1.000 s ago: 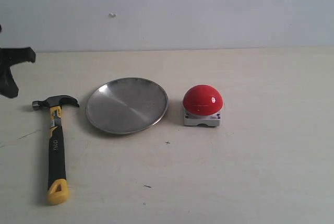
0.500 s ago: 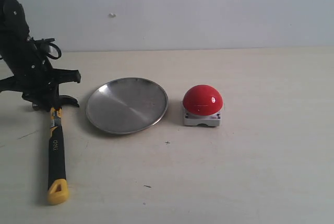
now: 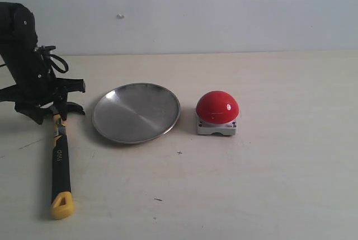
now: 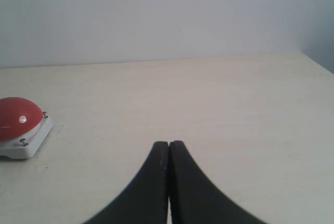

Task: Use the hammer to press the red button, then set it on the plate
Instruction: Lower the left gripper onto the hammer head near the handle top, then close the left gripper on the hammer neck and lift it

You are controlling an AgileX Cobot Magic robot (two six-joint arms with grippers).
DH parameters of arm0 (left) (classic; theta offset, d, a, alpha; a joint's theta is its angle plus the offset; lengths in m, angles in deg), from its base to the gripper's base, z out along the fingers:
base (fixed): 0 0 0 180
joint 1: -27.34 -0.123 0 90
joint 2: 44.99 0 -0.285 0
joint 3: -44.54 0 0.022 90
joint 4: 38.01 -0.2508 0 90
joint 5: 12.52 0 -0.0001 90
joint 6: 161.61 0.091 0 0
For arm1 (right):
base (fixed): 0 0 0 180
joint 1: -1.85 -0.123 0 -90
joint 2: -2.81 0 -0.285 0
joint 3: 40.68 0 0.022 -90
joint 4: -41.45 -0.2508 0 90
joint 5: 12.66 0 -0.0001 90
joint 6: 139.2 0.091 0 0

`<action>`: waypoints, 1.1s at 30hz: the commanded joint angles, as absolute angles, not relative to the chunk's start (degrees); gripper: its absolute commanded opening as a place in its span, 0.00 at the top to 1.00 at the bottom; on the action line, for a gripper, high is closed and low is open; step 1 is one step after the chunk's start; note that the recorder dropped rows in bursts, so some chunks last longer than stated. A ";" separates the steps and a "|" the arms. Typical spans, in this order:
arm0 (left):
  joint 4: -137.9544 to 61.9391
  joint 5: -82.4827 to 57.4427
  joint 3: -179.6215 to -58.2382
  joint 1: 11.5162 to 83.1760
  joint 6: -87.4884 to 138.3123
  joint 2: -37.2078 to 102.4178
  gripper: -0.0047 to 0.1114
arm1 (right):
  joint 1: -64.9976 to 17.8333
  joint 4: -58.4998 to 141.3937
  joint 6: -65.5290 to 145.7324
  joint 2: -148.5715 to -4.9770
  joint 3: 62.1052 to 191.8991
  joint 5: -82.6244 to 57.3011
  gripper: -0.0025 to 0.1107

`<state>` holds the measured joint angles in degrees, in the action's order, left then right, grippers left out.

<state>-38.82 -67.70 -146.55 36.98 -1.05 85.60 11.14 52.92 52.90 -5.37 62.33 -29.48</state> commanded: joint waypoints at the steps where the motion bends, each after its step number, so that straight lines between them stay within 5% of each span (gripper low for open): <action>1: -38.80 -66.58 -146.77 37.17 -1.79 87.82 0.53 | 11.49 53.37 52.85 -4.98 62.11 -29.25 0.98; 17: -38.90 -61.69 -146.81 37.17 -2.86 90.67 0.54 | 11.49 53.37 52.85 -4.98 62.11 -29.25 0.98; 21: -38.90 -61.80 -146.81 37.17 -3.17 90.67 0.71 | 11.49 53.37 52.85 -4.98 62.11 -29.25 0.98; 24: -38.90 -61.73 -146.81 37.17 0.86 90.67 0.96 | 11.49 53.37 52.85 -4.98 62.11 -29.25 0.98; 33: -38.90 -56.41 -145.97 37.29 4.39 85.65 0.96 | 11.49 53.37 52.85 -4.98 62.11 -29.25 0.98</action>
